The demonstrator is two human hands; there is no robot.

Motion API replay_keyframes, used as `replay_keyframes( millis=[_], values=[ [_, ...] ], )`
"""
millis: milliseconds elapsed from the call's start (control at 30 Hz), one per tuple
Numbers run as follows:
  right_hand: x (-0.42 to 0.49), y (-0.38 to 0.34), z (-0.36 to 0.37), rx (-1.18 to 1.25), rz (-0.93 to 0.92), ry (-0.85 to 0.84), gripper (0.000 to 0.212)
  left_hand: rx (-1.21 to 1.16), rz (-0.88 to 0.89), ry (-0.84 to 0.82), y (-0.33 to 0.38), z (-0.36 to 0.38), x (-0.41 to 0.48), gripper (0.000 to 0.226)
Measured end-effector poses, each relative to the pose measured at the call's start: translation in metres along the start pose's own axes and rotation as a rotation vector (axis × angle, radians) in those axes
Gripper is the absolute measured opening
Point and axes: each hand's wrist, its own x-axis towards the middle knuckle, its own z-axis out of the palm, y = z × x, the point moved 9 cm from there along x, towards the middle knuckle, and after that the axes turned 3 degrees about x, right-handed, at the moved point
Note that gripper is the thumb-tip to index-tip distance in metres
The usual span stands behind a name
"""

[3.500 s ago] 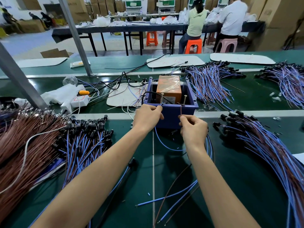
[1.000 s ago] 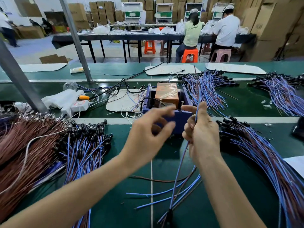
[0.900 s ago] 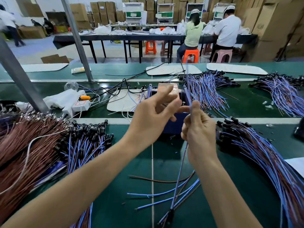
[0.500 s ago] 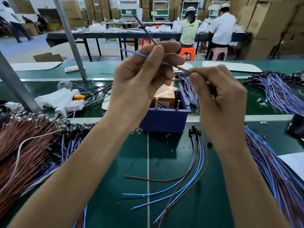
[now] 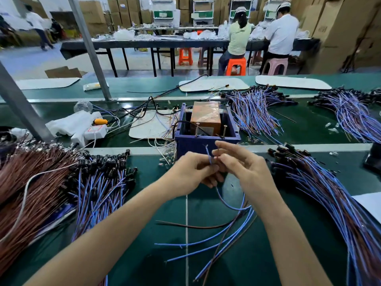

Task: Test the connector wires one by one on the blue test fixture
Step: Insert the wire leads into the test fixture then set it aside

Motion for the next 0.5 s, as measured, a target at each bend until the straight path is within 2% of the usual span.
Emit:
replay_keyframes(
  millis=[133,200,300,400,500],
  values=[
    [0.011,0.010,-0.004,0.017,0.035,0.167,0.010,0.014,-0.032,-0.042,-0.010,0.006,0.007,0.030],
    [0.013,0.020,-0.005,0.080,0.088,0.233,0.015,0.000,-0.041,-0.031,-0.013,0.006,0.010,0.030],
    [0.016,0.033,-0.001,0.120,0.145,0.244,0.022,-0.078,-0.081,0.000,-0.021,0.003,0.013,0.029],
    [0.018,0.040,0.002,0.103,0.161,0.263,0.021,-0.147,-0.119,0.027,-0.027,0.001,0.016,0.025],
    [0.023,0.041,-0.009,0.137,0.134,0.375,0.017,-0.239,-0.175,0.081,-0.032,-0.004,0.020,0.023]
  ],
)
